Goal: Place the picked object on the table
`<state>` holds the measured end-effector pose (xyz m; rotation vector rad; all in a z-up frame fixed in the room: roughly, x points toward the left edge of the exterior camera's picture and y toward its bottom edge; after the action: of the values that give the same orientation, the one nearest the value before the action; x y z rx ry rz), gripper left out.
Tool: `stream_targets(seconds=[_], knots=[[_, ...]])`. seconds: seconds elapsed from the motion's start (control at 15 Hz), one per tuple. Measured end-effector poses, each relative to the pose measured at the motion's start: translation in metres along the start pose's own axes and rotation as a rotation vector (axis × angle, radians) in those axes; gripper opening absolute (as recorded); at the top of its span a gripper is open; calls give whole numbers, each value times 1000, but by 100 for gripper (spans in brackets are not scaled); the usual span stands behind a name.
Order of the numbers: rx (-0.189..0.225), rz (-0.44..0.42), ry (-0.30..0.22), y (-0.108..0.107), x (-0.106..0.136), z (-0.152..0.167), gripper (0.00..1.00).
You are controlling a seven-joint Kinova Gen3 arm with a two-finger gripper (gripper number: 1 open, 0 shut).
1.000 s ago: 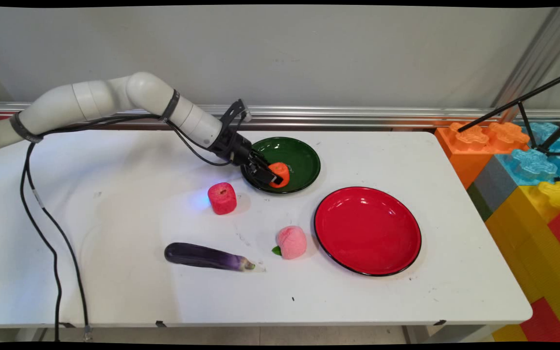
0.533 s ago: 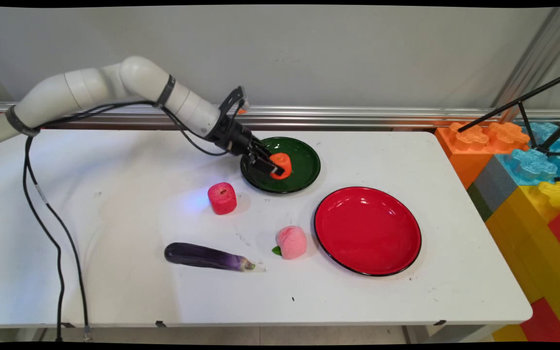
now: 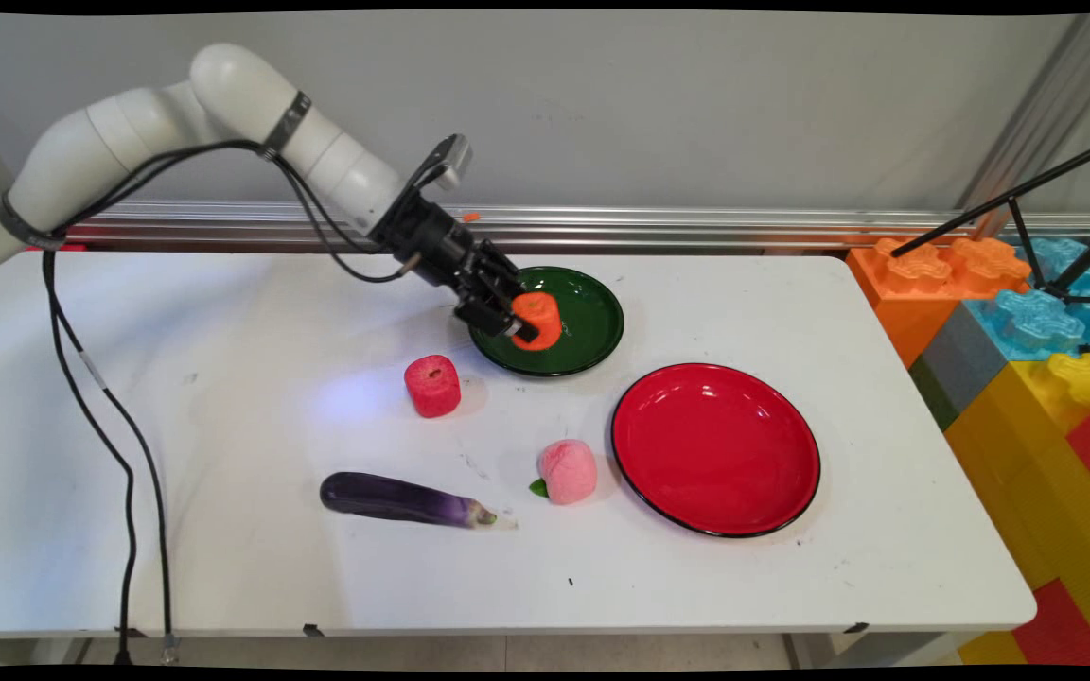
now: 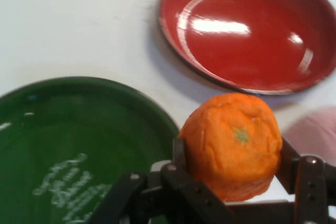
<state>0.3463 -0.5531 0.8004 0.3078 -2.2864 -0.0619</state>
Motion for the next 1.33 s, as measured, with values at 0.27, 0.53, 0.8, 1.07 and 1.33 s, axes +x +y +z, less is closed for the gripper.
stream_targets(seconds=[0.27,0.53,0.8,1.07,1.33], knots=[[-78,111,-54,13,-4,-14,0],[-126,162,-94,20,-9,-22,0],[-161,191,-132,27,-16,-23,0],[-185,203,-143,33,-21,-15,0],[-207,224,-153,39,-29,-7,0]])
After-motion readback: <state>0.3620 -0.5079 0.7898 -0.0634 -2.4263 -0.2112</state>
